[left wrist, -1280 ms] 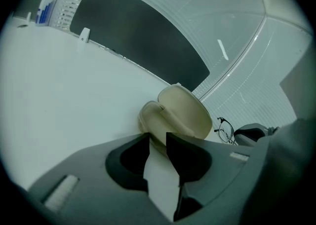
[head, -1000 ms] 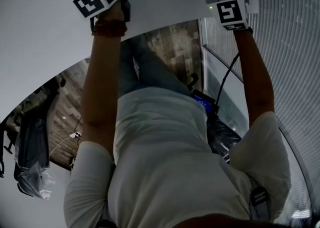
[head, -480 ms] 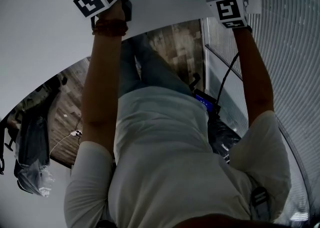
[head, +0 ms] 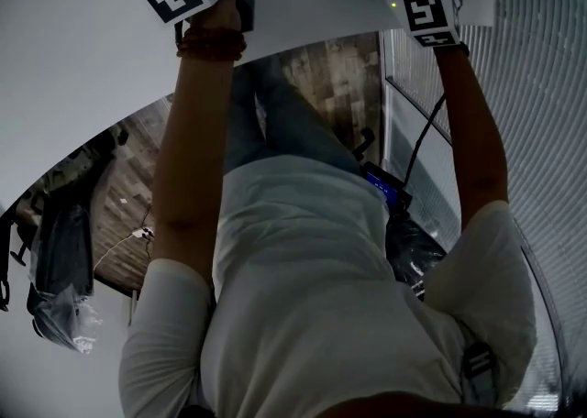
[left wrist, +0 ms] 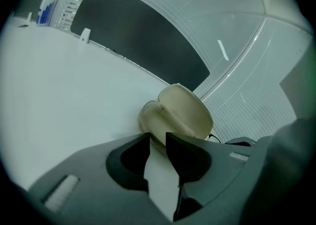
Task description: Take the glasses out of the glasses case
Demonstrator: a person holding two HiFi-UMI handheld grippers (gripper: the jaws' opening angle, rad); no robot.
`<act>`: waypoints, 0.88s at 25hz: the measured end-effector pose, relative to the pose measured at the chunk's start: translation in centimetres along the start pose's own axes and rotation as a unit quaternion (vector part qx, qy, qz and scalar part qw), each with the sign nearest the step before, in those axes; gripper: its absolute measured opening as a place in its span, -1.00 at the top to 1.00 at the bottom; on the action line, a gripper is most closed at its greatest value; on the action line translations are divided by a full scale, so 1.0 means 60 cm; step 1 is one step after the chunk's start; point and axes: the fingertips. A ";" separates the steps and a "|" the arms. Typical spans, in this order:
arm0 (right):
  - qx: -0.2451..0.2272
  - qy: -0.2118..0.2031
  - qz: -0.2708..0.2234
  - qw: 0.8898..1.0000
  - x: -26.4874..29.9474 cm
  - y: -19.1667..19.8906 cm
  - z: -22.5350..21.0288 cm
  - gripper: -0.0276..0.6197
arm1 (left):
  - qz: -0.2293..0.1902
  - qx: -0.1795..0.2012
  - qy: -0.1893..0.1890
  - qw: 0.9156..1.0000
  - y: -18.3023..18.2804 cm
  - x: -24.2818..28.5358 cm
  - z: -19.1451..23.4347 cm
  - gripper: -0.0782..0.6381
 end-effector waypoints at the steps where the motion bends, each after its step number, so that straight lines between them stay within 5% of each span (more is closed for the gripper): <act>1: 0.000 -0.001 0.000 1.000 0.001 0.001 0.003 0.90 | 0.000 0.000 0.001 1.000 0.000 -0.001 0.000 0.48; 22: 0.015 -0.011 0.008 1.000 0.024 0.026 0.026 0.90 | -0.003 0.003 0.005 1.000 -0.001 0.001 -0.006 0.50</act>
Point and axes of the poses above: the fingertips, and each gripper's own axes: x forward along the fingers, z to its left, y out of its underside, and after that the axes turned 10 degrees about -x, right-handed
